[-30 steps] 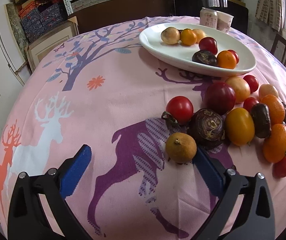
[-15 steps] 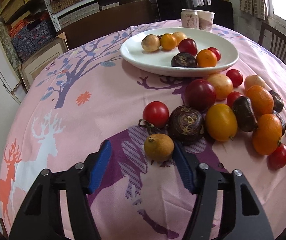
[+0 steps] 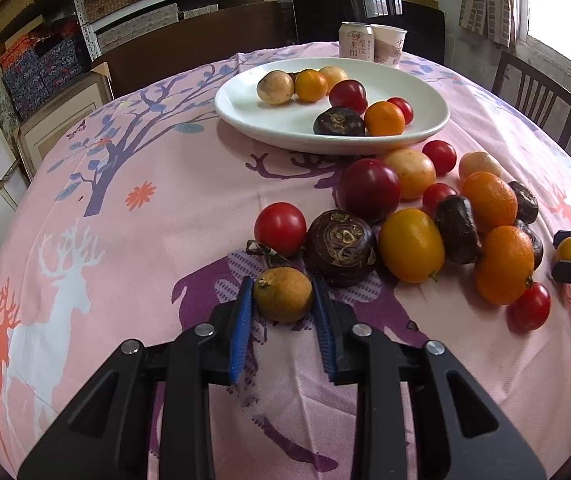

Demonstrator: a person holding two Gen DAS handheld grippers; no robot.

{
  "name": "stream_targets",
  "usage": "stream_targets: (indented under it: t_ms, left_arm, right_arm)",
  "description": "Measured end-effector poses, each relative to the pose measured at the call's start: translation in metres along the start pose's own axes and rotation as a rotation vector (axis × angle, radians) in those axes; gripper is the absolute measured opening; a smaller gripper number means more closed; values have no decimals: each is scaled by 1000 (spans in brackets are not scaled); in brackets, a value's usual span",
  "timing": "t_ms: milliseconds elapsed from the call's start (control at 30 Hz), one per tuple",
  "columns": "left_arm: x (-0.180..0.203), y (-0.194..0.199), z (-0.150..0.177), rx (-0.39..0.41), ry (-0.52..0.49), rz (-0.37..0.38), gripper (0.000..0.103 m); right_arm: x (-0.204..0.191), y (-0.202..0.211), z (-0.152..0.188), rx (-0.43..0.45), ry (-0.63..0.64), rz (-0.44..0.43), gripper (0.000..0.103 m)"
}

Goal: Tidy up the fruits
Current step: 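Grasp a small yellow-brown fruit with the left gripper while the right grasps a yellow-orange fruit, then carry both fruits over the white plate and open both grippers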

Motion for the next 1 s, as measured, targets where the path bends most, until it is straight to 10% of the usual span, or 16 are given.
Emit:
stream_targets:
  t_ms: [333,667,1000]
  left_arm:
    - [-18,12,-11,22,116,-30,29]
    - [-25,9,-81,108,76,-208,29]
    - [-45,-37,-128,92,165,-199,29]
  right_arm:
    - [39,20,-12,90,-140,49,37]
    - [25,7,-95,275,-43,48,37]
    - [40,-51,-162,265,-70,98,37]
Point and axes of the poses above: each gripper's, at about its wrist camera, not at the fingertips, and y roughly against the way its jaws point, x to its right, z to its underside, the point moved 3 cm from there along -y, roughly the way its jaws point, and after that the axes turned 5 degrees about z, right-handed, at the moved point
